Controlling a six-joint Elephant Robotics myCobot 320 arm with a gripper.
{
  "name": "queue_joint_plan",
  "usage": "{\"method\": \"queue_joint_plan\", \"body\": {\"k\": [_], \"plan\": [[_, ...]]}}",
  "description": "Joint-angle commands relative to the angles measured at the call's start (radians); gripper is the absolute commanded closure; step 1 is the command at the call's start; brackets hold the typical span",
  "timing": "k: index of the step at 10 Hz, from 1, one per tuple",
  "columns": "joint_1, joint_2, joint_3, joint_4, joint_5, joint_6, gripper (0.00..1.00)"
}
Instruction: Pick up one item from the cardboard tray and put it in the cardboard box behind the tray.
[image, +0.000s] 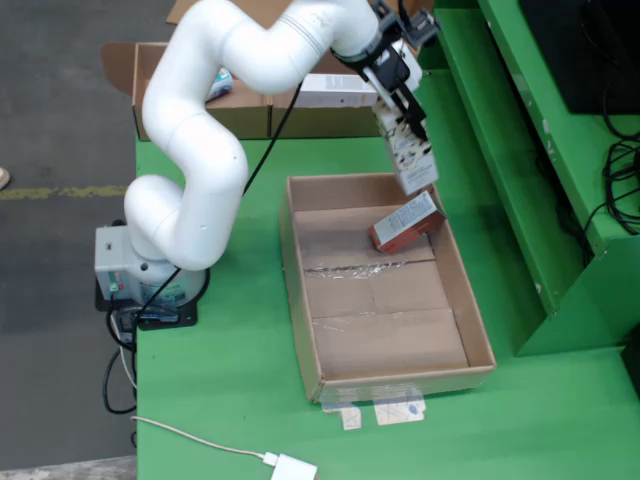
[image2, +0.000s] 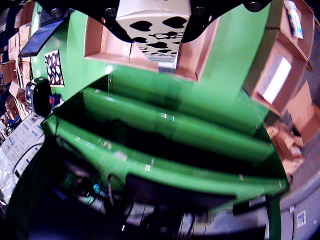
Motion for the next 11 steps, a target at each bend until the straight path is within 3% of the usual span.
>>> {"method": "queue_joint_plan", "body": {"k": [1, 8, 9, 11], "plan": [[0.008, 0.017, 0.333, 0.074, -0.028, -0.021, 1.0], [0.048, -0.024, 0.333, 0.103, -0.03, -0.043, 1.0], [0.167, -0.078, 0.333, 0.161, -0.078, -0.098, 1.0], [0.236, -0.087, 0.333, 0.149, -0.087, -0.11, 1.0]]}}
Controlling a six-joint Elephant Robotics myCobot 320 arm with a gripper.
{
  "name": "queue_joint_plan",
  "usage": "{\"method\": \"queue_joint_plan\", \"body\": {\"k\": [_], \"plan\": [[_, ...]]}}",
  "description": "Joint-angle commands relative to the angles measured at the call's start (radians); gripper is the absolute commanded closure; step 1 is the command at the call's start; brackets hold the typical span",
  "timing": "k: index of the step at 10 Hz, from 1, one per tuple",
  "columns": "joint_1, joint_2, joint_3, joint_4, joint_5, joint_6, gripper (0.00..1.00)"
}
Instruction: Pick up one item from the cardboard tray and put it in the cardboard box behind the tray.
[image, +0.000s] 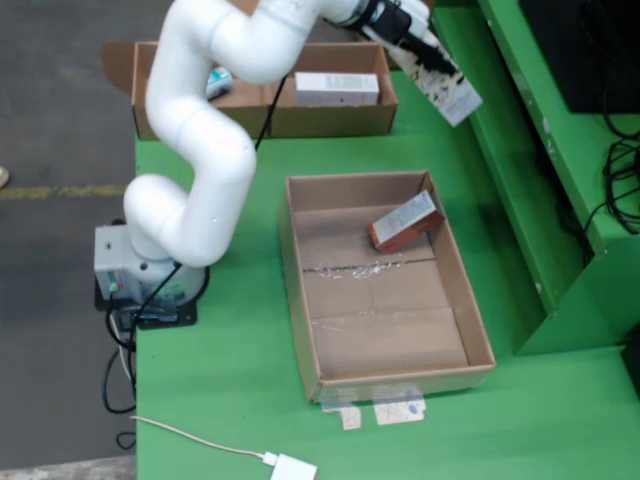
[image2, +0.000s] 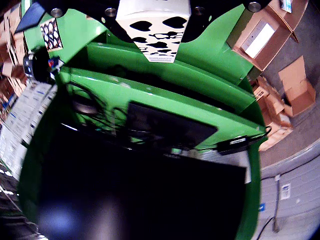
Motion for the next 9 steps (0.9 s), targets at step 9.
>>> {"method": "queue_joint_plan", "body": {"k": [9], "plan": [[0.536, -0.036, 0.021, -0.072, -0.091, -0.039, 1.0]]}}
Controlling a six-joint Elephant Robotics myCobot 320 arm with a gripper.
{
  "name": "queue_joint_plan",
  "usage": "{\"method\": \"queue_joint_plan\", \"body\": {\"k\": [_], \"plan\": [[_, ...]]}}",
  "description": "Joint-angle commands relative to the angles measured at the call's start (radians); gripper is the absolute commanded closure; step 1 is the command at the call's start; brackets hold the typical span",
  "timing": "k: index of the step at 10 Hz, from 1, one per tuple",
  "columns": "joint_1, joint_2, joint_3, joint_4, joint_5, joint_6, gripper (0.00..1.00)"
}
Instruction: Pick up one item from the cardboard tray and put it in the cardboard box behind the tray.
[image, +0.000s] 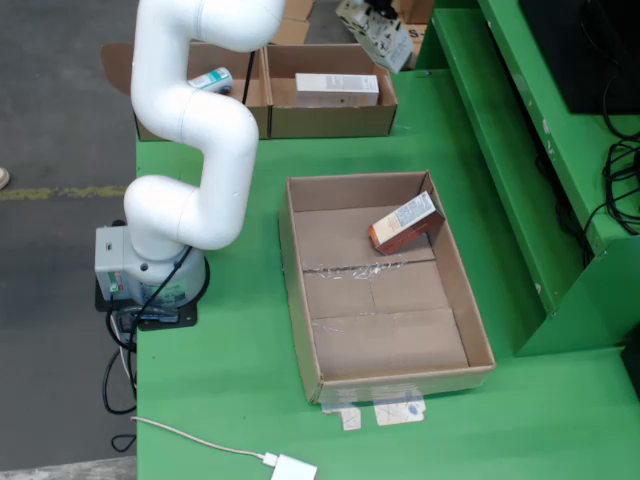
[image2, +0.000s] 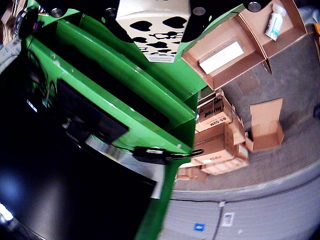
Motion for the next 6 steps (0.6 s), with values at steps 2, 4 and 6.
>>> {"method": "queue_joint_plan", "body": {"k": [2, 4, 6], "plan": [[0.161, -0.037, 0.021, 0.033, -0.033, -0.042, 1.0], [0.177, -0.043, 0.021, 0.022, -0.021, -0.043, 1.0], [0.217, -0.025, 0.021, -0.035, -0.002, -0.027, 1.0]]}}
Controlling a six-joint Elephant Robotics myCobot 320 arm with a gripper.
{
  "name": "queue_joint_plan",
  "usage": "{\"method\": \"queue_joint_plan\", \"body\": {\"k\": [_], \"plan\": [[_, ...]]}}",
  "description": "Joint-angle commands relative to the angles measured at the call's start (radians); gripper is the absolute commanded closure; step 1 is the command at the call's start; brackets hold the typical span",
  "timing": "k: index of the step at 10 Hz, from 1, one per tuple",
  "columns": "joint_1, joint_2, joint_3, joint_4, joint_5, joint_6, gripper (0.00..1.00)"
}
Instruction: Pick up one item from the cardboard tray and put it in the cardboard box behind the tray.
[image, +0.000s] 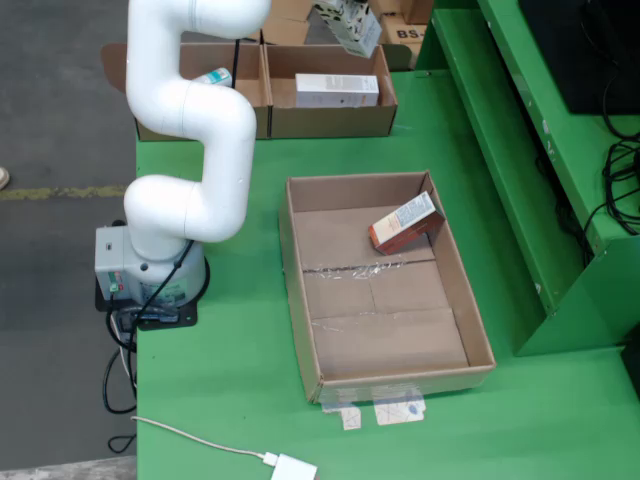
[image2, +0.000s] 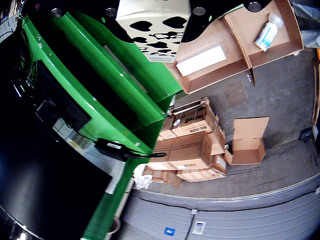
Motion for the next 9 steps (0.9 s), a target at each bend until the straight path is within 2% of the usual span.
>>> {"method": "queue_joint_plan", "body": {"k": [1, 9], "plan": [[0.079, 0.05, 0.021, -0.078, 0.014, 0.017, 1.0], [0.229, 0.08, 0.021, -0.226, 0.054, 0.025, 1.0]]}}
